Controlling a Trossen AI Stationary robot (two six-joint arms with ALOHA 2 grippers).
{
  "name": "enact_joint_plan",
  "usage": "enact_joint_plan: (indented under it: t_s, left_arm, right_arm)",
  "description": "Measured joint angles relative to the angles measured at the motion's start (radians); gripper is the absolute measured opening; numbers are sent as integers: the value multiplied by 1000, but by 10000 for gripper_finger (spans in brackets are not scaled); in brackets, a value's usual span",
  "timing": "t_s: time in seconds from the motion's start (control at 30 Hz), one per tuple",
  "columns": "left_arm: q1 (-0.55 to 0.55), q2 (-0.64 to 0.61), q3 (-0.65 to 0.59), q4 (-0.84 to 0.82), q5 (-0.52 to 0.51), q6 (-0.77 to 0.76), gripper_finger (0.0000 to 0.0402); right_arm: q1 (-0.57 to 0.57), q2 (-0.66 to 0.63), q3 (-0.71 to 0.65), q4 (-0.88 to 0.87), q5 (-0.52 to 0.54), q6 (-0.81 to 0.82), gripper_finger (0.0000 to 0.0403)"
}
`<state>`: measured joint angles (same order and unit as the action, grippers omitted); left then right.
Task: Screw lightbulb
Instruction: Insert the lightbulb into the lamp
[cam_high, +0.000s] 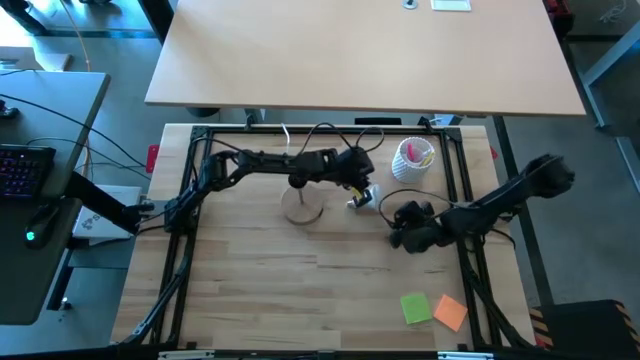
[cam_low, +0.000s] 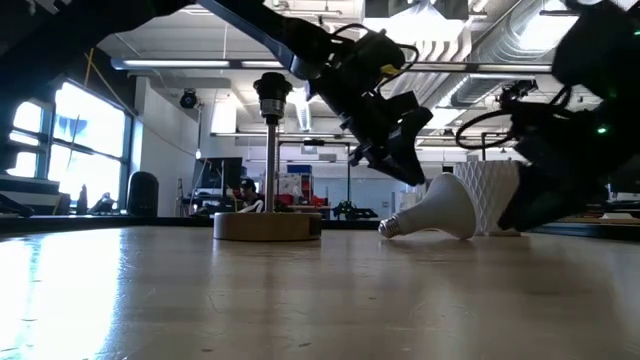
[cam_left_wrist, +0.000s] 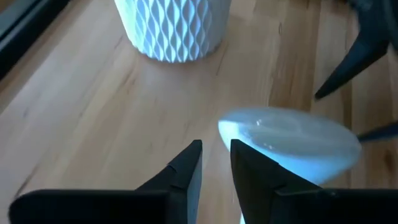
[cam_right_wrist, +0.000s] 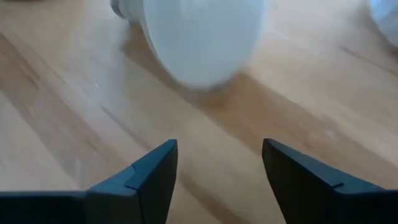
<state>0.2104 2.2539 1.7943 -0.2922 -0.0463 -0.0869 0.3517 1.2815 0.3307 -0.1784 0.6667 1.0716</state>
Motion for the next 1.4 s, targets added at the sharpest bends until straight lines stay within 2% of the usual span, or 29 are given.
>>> enact_joint_plan:
  t_s: [0.13,0.3,0.47,0.77,1.0,1.3,1.4]
  left_arm:
    - [-4,16,1,25,3,-5,87]
    - [-10,73,-1,7,12,-5,87]
    - [-10,80,0,18,105,43,87]
    - [-47,52,0,-48,127,95,87]
    - [-117,38,0,-94,-50,136,87]
    - [-210,1,1,-129,-415,107,87]
    - [-216,-14,2,-176,-453,99,88]
  right_arm:
    - [-106,56,-1,147,-55,-141,233]
    - [-182,128,-1,226,-106,-203,228]
    - [-188,177,0,283,-88,-244,227]
    - [-132,113,9,291,-54,-280,226]
    - [-92,28,14,284,11,-342,226]
    - [-56,-27,16,301,20,-362,226]
    - [-56,-19,16,293,17,-361,226]
